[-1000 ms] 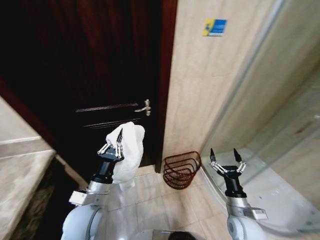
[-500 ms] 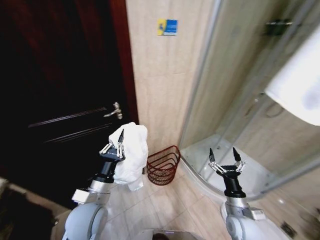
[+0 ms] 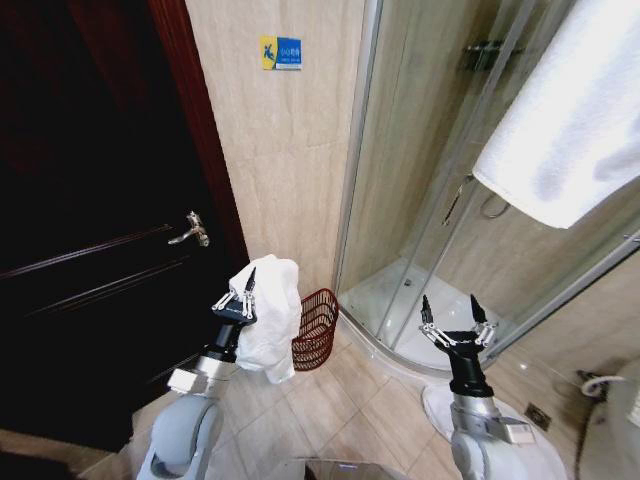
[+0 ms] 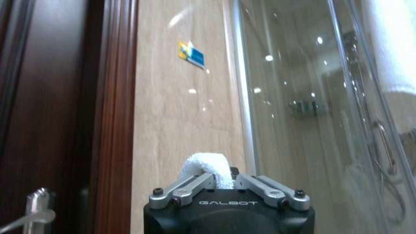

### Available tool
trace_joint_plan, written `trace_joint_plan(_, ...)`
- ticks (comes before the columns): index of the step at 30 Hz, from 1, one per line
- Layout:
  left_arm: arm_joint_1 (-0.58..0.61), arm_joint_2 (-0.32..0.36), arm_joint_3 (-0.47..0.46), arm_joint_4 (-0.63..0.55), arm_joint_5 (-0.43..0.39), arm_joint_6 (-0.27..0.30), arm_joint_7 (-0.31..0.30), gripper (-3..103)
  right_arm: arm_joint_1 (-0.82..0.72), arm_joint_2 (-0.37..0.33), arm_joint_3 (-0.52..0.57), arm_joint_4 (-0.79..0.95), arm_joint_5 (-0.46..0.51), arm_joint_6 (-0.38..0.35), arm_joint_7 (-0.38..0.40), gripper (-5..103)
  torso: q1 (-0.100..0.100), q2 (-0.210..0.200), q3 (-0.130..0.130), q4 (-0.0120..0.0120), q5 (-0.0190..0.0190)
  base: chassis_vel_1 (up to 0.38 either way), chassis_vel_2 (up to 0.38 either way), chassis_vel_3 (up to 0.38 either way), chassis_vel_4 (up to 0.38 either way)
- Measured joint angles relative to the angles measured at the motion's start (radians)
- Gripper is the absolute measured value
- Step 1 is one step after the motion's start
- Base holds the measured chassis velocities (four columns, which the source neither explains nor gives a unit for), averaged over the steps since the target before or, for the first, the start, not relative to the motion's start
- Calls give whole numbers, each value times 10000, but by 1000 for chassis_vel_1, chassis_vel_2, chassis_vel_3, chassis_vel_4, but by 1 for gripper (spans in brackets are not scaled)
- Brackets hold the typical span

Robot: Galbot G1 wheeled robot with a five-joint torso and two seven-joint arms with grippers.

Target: Discard the used towel into the hamper.

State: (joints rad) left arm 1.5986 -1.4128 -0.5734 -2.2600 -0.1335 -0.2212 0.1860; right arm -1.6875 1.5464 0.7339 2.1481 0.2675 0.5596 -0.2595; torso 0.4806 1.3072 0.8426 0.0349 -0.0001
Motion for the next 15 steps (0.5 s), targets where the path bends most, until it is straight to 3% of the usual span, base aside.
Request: trace_joint_plan(15,34,232,27,361,99,153,-10,1,-105,290,26,68,-285,461,-61,100,0,0,0,0,1,-6,-7,-9,-7)
